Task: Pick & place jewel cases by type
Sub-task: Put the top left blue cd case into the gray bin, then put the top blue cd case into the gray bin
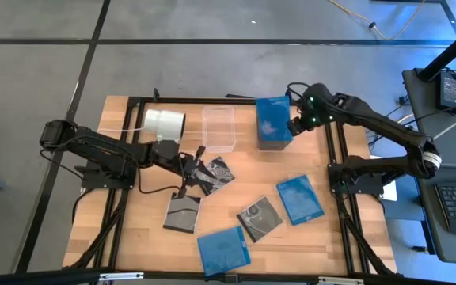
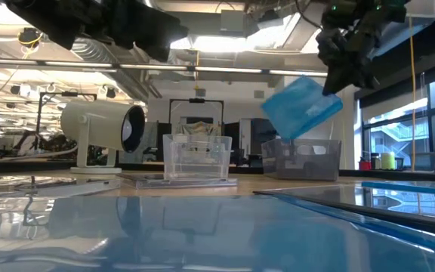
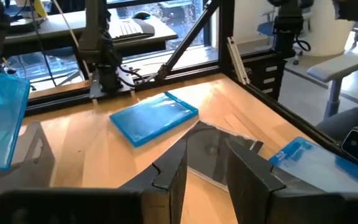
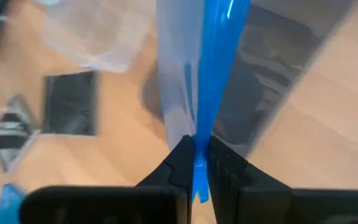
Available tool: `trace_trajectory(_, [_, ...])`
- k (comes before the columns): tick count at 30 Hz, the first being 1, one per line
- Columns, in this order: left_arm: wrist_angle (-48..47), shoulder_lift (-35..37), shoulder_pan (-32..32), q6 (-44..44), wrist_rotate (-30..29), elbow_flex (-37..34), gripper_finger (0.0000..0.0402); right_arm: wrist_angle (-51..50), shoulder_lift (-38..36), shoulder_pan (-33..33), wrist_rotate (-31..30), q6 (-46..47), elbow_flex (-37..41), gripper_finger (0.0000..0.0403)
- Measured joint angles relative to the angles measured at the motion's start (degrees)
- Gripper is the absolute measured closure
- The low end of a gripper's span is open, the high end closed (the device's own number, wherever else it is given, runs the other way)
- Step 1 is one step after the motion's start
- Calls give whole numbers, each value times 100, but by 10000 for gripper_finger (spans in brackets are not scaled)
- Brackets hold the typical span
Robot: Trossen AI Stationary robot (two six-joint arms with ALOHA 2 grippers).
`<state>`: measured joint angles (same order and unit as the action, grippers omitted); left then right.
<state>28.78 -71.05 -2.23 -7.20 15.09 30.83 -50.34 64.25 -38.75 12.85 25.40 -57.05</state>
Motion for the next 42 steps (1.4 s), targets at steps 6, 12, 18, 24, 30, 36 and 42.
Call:
trace_trajectory(6, [-7,0,-10,-107,-2,0,302,-40,424,-279,16,-10,1,367])
trace_trajectory(12, [-25,-2,-10,-103,-2,0,302,-14,1077,-330,324,-37,3,366])
trace_trajectory(18, [-27,-2,-10,-103,-2,0,301,9,1471,-353,340,-167,3,343])
trace_trajectory(24, [-27,-2,-10,-103,-2,0,302,15,1587,-352,36,-186,3,317])
trace_trajectory(30, [-27,-2,-10,-103,-2,0,301,10,1587,-351,-314,-204,5,277])
trace_trajectory(36, [-27,-2,-10,-103,-2,0,302,6,1473,-351,-534,-211,2,255])
trace_trajectory(42, [-27,-2,-10,-103,-2,2,300,-212,913,-343,-611,-765,-288,254])
